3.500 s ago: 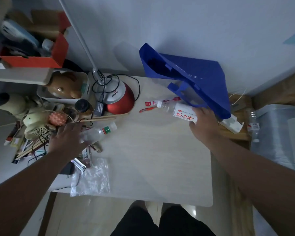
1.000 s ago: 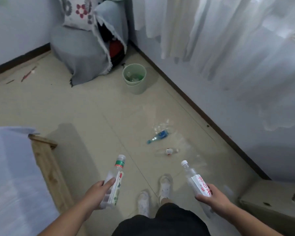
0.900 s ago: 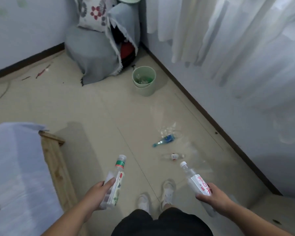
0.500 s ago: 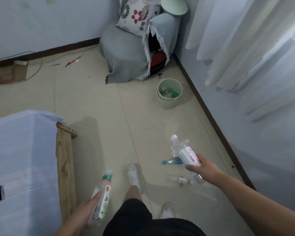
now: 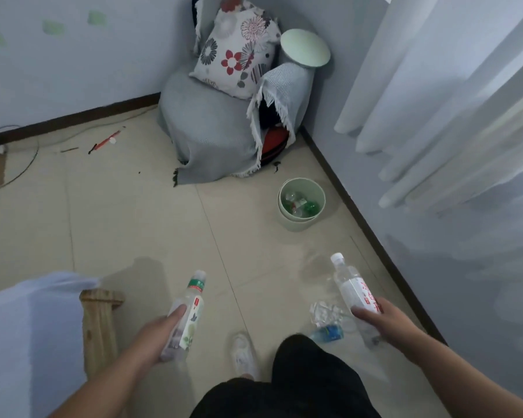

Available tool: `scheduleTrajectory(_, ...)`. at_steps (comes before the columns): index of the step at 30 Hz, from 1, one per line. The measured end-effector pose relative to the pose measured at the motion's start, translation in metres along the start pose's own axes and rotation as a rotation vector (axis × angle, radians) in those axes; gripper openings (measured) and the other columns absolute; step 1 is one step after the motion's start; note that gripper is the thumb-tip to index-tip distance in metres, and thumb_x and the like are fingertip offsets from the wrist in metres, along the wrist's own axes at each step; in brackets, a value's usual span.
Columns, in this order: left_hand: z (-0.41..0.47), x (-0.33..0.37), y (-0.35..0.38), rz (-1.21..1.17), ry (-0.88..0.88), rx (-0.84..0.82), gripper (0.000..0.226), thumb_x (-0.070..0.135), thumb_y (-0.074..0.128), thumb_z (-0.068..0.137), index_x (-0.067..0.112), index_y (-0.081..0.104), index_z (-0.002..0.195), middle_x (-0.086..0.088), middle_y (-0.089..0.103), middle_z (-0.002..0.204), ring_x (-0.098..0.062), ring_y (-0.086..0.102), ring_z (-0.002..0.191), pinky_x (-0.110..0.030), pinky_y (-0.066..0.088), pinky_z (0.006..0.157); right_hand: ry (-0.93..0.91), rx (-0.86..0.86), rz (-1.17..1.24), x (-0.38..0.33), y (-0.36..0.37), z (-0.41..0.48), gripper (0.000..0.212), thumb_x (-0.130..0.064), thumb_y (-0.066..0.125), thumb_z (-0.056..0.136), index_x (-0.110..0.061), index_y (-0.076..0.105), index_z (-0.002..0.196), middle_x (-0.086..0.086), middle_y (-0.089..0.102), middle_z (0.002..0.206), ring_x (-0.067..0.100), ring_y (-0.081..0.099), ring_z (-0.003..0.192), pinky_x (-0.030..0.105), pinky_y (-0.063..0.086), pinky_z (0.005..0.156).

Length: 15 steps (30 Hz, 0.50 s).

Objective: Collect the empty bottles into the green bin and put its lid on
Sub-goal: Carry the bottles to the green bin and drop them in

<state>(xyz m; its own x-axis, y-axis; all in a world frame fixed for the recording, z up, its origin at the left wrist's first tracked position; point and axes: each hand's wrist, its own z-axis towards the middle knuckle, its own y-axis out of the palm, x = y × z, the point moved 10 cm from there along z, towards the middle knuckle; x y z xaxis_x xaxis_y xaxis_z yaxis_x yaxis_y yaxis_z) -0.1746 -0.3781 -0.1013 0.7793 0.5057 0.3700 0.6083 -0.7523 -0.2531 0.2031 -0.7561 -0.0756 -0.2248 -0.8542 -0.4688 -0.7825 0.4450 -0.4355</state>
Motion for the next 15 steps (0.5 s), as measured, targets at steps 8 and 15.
scheduleTrajectory(8,0.044,0.211,0.022,0.114,0.163,-0.010,0.064,0.074,0.065,0.072,0.015,0.075,0.095,-0.010,0.079,0.083,-0.024,0.072,0.059,-0.034,0.058,0.056,0.220,0.003,0.165,0.026,-0.007,0.046,0.055,-0.043,0.081,0.079,-0.021,0.060,0.125,0.009,0.070,0.100,0.031,0.071,0.084,0.045,0.063,0.061)
scheduleTrajectory(15,0.087,0.308,0.058,0.115,0.074,-0.039,0.043,0.055,0.061,0.088,0.016,0.073,0.102,-0.012,0.075,0.072,-0.028,0.068,0.053,-0.039,0.056,0.056,0.183,-0.077,0.158,-0.068,-0.050,0.132,0.046,-0.031,0.078,0.086,-0.014,0.057,0.123,0.015,0.068,0.106,0.033,0.068,0.092,0.041,0.059,0.066)
